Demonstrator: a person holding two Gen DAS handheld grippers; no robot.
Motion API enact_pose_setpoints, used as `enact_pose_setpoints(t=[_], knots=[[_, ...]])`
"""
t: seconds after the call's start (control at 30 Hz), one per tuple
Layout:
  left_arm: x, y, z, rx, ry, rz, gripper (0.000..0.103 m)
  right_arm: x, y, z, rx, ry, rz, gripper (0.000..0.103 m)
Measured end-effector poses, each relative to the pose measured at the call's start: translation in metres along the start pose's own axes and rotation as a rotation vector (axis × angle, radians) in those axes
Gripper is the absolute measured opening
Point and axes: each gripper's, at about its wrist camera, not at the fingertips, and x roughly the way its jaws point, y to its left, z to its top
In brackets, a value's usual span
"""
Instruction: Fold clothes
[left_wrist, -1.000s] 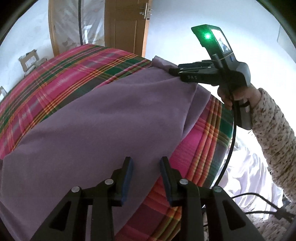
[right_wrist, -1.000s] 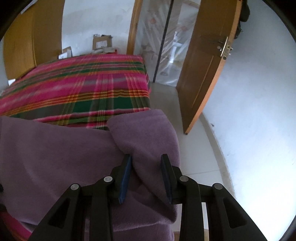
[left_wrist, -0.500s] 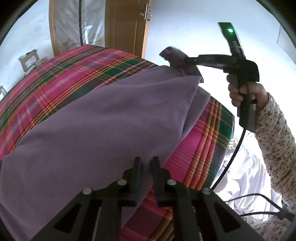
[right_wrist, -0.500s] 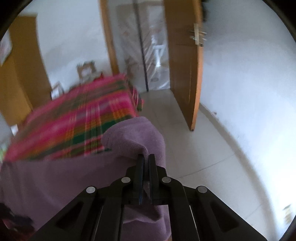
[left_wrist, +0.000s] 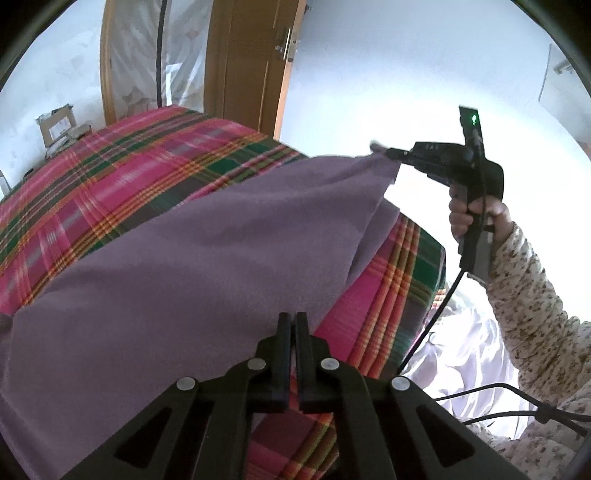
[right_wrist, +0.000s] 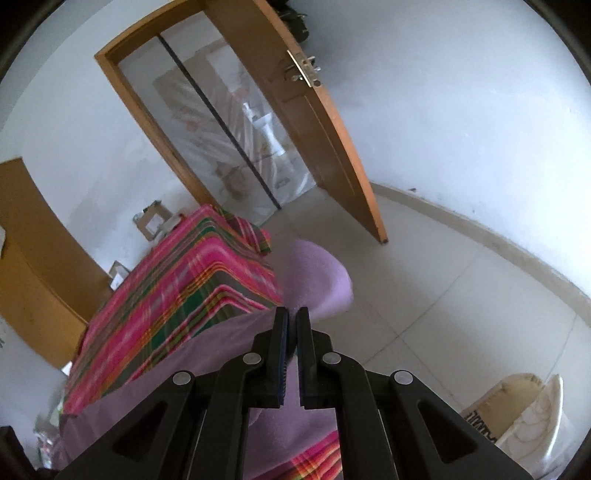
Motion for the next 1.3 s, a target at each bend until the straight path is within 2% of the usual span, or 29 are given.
enact_pose_setpoints(t=[0.2, 0.33, 0.6, 0.87, 1.07, 1.1, 1.23, 1.3], knots=[[-0.012, 0.003, -0.002, -0.011, -0.019, -0.01, 0.002, -0.009, -0.007, 0.0, 0.052, -0.021, 0.013, 0.004], [-0.005, 0.003, -0.005, -0.008, 0.003, -0.016, 0.002, -0.018, -0.015, -0.005, 0.076, -0.046, 0.007, 0.004], [0.016, 0.0, -0.013, -0.008, 0.06, -0.012, 0.002, 0.005, -0.037, -0.023, 0.128, 0.025, -0.053, 0.004], [0.02, 0.003, -0.016, -0.035, 0.077, -0.019, 0.003, 0.012, -0.034, -0.026, 0.105, 0.057, -0.12, 0.005], [0.012, 0.009, -0.019, -0.07, 0.068, -0.036, 0.014, 0.013, -0.028, -0.032, 0.097, 0.1, -0.169, 0.009], [0.009, 0.009, -0.02, -0.071, 0.062, -0.036, 0.014, 0.012, -0.027, -0.033, 0.092, 0.103, -0.18, 0.013], [-0.006, 0.021, -0.027, -0.109, 0.035, -0.026, 0.015, 0.002, -0.021, -0.036, 0.081, 0.072, -0.211, 0.023], [-0.016, 0.031, -0.031, -0.138, 0.015, -0.011, 0.015, -0.004, -0.016, -0.036, 0.078, 0.056, -0.216, 0.024]])
